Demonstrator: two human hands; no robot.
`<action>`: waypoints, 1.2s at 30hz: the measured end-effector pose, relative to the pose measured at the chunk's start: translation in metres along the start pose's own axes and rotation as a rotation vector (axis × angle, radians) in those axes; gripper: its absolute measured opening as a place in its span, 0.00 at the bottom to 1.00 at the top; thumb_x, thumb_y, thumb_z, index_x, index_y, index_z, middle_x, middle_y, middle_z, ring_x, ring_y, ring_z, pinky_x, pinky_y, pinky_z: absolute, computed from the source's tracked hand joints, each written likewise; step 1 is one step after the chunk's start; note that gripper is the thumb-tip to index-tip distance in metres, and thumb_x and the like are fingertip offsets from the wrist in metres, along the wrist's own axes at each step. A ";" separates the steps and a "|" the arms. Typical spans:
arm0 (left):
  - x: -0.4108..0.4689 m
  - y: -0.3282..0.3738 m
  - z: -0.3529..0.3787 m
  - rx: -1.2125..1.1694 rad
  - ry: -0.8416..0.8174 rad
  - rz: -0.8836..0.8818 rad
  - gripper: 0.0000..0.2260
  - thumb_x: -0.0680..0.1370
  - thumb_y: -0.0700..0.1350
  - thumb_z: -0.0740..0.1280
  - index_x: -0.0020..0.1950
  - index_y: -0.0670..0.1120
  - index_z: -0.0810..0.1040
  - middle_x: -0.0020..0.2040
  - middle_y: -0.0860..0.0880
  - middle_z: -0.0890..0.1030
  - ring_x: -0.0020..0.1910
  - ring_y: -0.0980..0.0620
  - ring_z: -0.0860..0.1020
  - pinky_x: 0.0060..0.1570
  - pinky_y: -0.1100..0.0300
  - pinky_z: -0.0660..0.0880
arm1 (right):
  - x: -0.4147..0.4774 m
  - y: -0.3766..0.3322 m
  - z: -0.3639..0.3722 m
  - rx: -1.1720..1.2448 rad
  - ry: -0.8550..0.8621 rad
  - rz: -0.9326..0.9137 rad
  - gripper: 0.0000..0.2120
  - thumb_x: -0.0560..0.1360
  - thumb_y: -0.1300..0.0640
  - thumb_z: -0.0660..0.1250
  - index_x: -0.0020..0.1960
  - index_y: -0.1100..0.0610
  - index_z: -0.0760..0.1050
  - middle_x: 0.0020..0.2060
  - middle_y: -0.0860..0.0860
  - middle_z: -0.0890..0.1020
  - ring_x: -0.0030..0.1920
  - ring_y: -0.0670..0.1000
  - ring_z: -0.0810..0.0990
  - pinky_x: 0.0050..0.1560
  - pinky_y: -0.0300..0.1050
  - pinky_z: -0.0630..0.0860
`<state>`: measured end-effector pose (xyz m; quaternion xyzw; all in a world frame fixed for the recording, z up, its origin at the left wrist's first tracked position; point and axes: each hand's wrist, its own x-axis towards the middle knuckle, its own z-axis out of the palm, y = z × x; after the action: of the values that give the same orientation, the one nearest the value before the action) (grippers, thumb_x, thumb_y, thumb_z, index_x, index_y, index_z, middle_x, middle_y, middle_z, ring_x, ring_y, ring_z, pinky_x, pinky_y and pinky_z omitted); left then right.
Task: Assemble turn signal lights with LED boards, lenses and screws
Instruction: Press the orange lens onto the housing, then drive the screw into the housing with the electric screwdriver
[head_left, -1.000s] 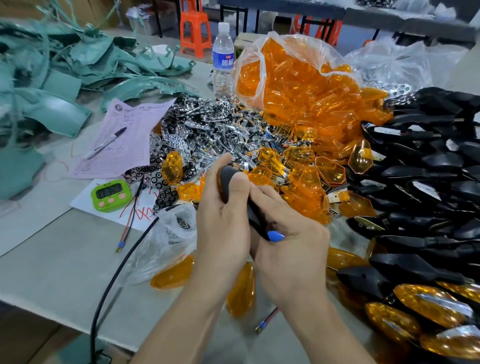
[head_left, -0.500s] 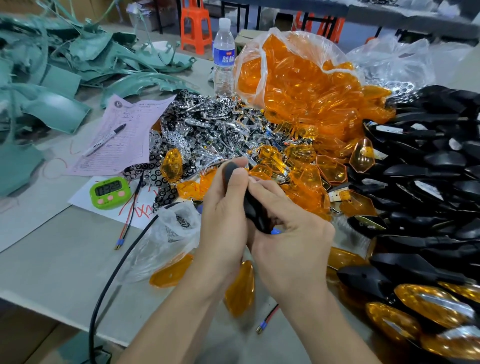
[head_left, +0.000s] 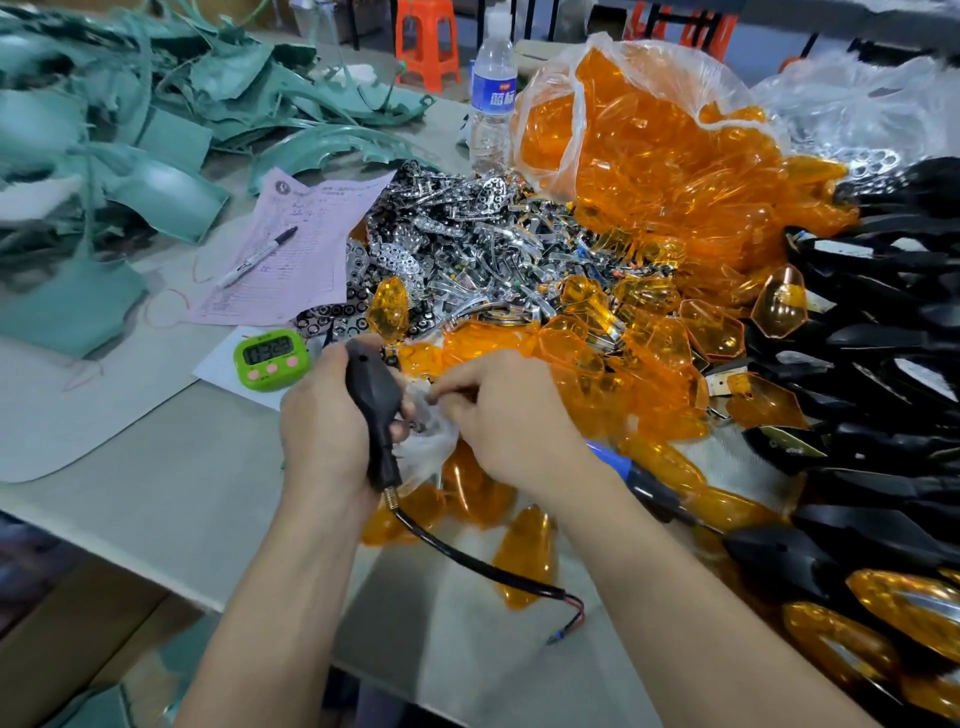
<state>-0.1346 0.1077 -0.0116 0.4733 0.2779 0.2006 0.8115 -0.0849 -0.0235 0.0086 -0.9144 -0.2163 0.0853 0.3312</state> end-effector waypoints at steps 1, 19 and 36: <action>0.002 0.000 -0.003 0.030 0.034 0.013 0.13 0.85 0.46 0.58 0.54 0.45 0.82 0.33 0.43 0.78 0.25 0.48 0.75 0.20 0.64 0.66 | 0.008 -0.005 0.007 -0.073 -0.074 -0.024 0.12 0.80 0.59 0.67 0.49 0.48 0.88 0.40 0.48 0.85 0.35 0.46 0.79 0.34 0.37 0.75; 0.005 -0.007 -0.016 -0.054 -0.174 0.171 0.17 0.86 0.46 0.57 0.58 0.48 0.86 0.36 0.38 0.79 0.26 0.43 0.74 0.22 0.61 0.70 | 0.030 -0.011 0.030 -0.438 -0.043 -0.133 0.14 0.80 0.55 0.67 0.35 0.50 0.76 0.31 0.47 0.75 0.35 0.51 0.71 0.55 0.52 0.69; -0.006 -0.015 0.007 -0.088 -0.246 0.032 0.18 0.85 0.46 0.57 0.52 0.48 0.87 0.35 0.36 0.78 0.26 0.44 0.73 0.21 0.62 0.66 | -0.010 0.012 -0.033 0.849 0.227 0.102 0.09 0.80 0.63 0.70 0.42 0.57 0.81 0.32 0.58 0.85 0.30 0.55 0.85 0.29 0.42 0.79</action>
<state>-0.1337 0.0922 -0.0200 0.4625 0.1594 0.1658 0.8563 -0.0793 -0.0552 0.0261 -0.7106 -0.0787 0.0819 0.6944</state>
